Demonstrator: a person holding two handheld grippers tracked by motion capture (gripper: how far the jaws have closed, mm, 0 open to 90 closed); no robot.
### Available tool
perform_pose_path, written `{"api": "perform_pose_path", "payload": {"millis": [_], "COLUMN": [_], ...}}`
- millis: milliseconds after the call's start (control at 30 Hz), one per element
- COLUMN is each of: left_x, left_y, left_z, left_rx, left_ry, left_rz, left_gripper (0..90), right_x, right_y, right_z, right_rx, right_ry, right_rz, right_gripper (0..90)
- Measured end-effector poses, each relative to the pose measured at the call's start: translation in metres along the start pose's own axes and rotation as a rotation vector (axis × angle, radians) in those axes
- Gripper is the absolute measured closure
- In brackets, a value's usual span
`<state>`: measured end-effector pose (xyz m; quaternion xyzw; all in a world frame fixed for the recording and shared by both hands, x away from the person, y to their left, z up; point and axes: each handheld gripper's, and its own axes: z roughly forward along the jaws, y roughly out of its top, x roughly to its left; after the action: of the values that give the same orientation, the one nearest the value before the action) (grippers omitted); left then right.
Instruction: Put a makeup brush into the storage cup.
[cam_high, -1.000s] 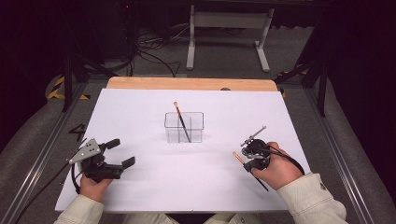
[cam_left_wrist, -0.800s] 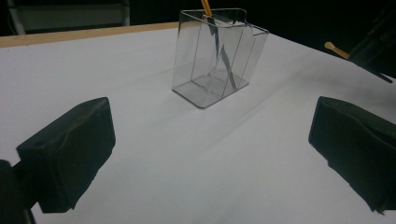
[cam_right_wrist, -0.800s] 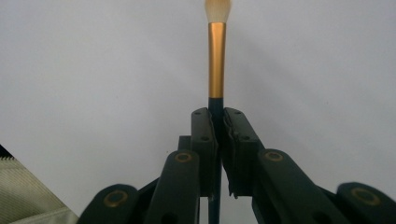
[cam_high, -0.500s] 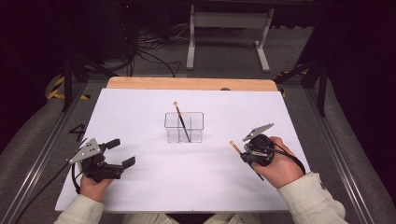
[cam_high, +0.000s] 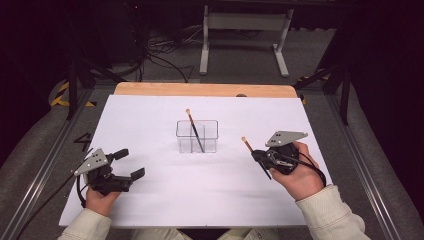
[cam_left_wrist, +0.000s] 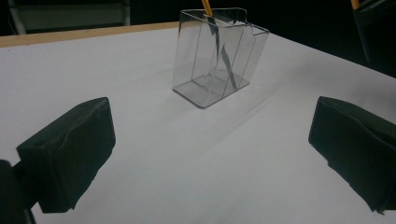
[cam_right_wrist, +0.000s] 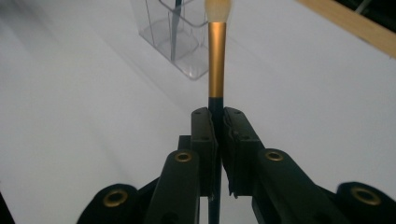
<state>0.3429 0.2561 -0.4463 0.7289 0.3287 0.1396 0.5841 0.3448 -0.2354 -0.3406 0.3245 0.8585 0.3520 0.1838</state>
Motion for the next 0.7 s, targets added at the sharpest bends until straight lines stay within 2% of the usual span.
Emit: {"api": "perform_pose_path", "payload": {"millis": [100,400,467,600,700], "left_x": [-0.0001,0.0002,0.0002,0.0002,0.0001], "left_y": [0.0,0.0004,0.0003,0.0002,0.0002], "left_z": [0.0,-0.001,-0.001,-0.0008,-0.0008], "left_rx": [0.0,0.003,0.004,0.004,0.002], "left_ry": [0.0,0.0,0.001,-0.001,0.002], "left_rz": [0.0,0.004,0.005,0.003,0.005], "left_gripper": [1.2,1.2,1.2,1.2,1.2], "right_x": [-0.0003,0.0023,0.0021,0.0007,0.0], "right_y": [0.0,0.0022,0.0019,0.0006,0.0], "right_z": [-0.0025,-0.0056,-0.0052,-0.0054,-0.0051], "right_rx": [-0.07,-0.228,-0.241,-0.307,-0.343], "right_ry": [-0.005,0.0,-0.003,-0.008,0.01], "right_rz": [-0.024,-0.07,-0.069,-0.076,-0.067], "right_gripper": [83.6,83.5,83.5,83.5,83.5]}}
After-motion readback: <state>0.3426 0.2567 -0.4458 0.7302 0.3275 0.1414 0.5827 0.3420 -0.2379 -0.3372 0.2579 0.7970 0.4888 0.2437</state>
